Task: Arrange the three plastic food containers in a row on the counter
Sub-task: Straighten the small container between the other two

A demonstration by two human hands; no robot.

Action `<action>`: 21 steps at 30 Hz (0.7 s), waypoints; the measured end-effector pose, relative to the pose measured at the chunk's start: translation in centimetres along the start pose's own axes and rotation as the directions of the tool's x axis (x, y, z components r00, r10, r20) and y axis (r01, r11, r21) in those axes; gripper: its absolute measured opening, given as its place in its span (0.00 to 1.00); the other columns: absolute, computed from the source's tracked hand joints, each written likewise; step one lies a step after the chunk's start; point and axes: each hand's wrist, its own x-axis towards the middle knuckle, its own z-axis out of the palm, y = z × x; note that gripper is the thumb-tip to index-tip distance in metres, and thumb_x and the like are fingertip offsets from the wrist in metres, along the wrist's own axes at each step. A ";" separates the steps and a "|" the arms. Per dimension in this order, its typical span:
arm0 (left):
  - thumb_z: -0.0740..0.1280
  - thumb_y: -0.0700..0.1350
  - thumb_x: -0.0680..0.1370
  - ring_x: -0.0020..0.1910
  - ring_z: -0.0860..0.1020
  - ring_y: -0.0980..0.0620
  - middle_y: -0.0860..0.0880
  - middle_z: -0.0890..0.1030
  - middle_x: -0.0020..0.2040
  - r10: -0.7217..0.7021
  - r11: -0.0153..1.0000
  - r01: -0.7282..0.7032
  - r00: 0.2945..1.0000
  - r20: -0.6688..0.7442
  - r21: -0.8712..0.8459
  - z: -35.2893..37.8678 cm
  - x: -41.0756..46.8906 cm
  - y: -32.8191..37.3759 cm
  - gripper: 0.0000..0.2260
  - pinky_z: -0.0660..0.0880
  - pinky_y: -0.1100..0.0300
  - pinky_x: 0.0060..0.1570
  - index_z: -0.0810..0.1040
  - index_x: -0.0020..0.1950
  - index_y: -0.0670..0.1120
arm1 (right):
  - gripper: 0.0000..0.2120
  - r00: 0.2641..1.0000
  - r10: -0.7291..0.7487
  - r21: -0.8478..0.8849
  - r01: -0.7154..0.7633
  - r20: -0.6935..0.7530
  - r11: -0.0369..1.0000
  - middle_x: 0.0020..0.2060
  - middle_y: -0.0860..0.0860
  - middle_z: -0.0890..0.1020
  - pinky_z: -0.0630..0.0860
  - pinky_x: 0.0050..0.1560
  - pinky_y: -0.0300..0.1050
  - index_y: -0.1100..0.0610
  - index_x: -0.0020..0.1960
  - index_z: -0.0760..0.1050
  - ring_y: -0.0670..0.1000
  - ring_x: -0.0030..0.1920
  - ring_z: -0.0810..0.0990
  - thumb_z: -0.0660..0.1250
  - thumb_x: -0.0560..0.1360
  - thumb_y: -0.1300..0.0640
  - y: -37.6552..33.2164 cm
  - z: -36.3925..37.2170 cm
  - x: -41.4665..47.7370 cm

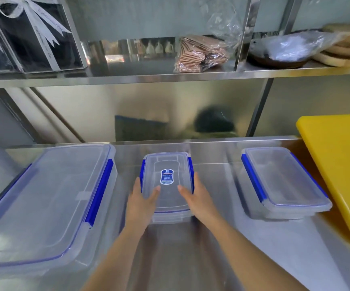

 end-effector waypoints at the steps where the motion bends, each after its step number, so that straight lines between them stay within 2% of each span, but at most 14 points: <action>1: 0.63 0.67 0.67 0.60 0.77 0.46 0.50 0.76 0.64 0.012 1.000 -0.012 1.000 -0.001 0.002 0.8 0.1 0.0 0.35 0.77 0.44 0.58 0.62 0.72 0.55 | 0.32 1.000 -0.003 0.001 0.003 -0.022 1.000 0.66 0.51 0.75 0.75 0.63 0.54 0.49 0.74 0.58 0.52 0.63 0.76 0.63 0.74 0.43 0.0 -0.8 0.0; 4: 0.63 0.64 0.71 0.59 0.77 0.47 0.51 0.76 0.63 0.040 0.999 -0.040 0.999 0.010 0.013 2.9 -0.3 1.2 0.31 0.77 0.44 0.57 0.63 0.70 0.54 | 0.25 0.998 0.001 0.010 0.000 -0.065 1.000 0.65 0.51 0.75 0.76 0.59 0.47 0.50 0.73 0.61 0.52 0.62 0.77 0.61 0.78 0.49 0.1 -2.8 0.1; 11: 0.63 0.62 0.74 0.61 0.76 0.46 0.49 0.75 0.65 0.035 0.998 -0.033 0.999 -0.027 0.048 4.4 0.3 1.4 0.29 0.75 0.43 0.60 0.62 0.71 0.53 | 0.27 0.997 0.022 -0.042 -0.025 -0.068 0.999 0.67 0.52 0.73 0.75 0.57 0.45 0.50 0.76 0.56 0.52 0.65 0.75 0.57 0.79 0.47 1.0 -3.2 1.2; 14: 0.62 0.61 0.75 0.63 0.74 0.45 0.48 0.73 0.68 0.027 0.996 -0.025 0.999 -0.022 0.089 4.6 0.3 1.6 0.30 0.74 0.44 0.62 0.60 0.73 0.52 | 0.28 0.998 0.023 -0.088 -0.029 -0.061 0.996 0.68 0.52 0.72 0.76 0.61 0.49 0.50 0.76 0.54 0.53 0.65 0.75 0.57 0.79 0.46 1.0 -3.3 1.0; 17: 0.59 0.62 0.75 0.68 0.71 0.43 0.46 0.67 0.73 -0.011 0.986 0.009 1.000 0.014 0.165 3.4 -0.4 2.4 0.33 0.72 0.44 0.64 0.54 0.76 0.51 | 0.30 0.995 0.049 -0.212 -0.066 -0.086 0.975 0.69 0.53 0.71 0.76 0.63 0.54 0.52 0.76 0.54 0.54 0.65 0.74 0.56 0.78 0.43 0.2 -2.8 1.1; 18: 0.58 0.63 0.75 0.70 0.68 0.43 0.45 0.63 0.74 -0.002 0.979 0.000 1.000 0.008 0.202 3.0 -0.8 2.8 0.34 0.71 0.44 0.65 0.52 0.76 0.50 | 0.30 0.992 0.038 -0.273 -0.069 -0.118 0.959 0.68 0.54 0.71 0.76 0.62 0.54 0.54 0.75 0.55 0.55 0.65 0.74 0.57 0.78 0.43 -0.1 -3.1 0.8; 20: 0.57 0.65 0.75 0.73 0.63 0.43 0.45 0.58 0.77 0.032 0.988 -0.013 0.991 -0.126 0.153 -5.0 -2.4 1.4 0.36 0.67 0.44 0.68 0.50 0.77 0.50 | 0.27 0.982 -0.115 -0.433 0.041 -0.148 0.901 0.67 0.55 0.72 0.76 0.61 0.52 0.56 0.73 0.60 0.56 0.64 0.74 0.57 0.78 0.43 -5.0 1.8 -2.4; 21: 0.57 0.64 0.75 0.74 0.62 0.44 0.45 0.58 0.77 0.088 0.988 -0.067 0.985 -0.151 0.137 -5.8 -2.7 1.8 0.35 0.66 0.46 0.69 0.51 0.77 0.50 | 0.26 0.960 -0.178 -0.449 0.063 -0.218 0.891 0.66 0.55 0.73 0.76 0.61 0.52 0.57 0.71 0.62 0.56 0.63 0.75 0.57 0.79 0.44 -5.7 1.6 -3.1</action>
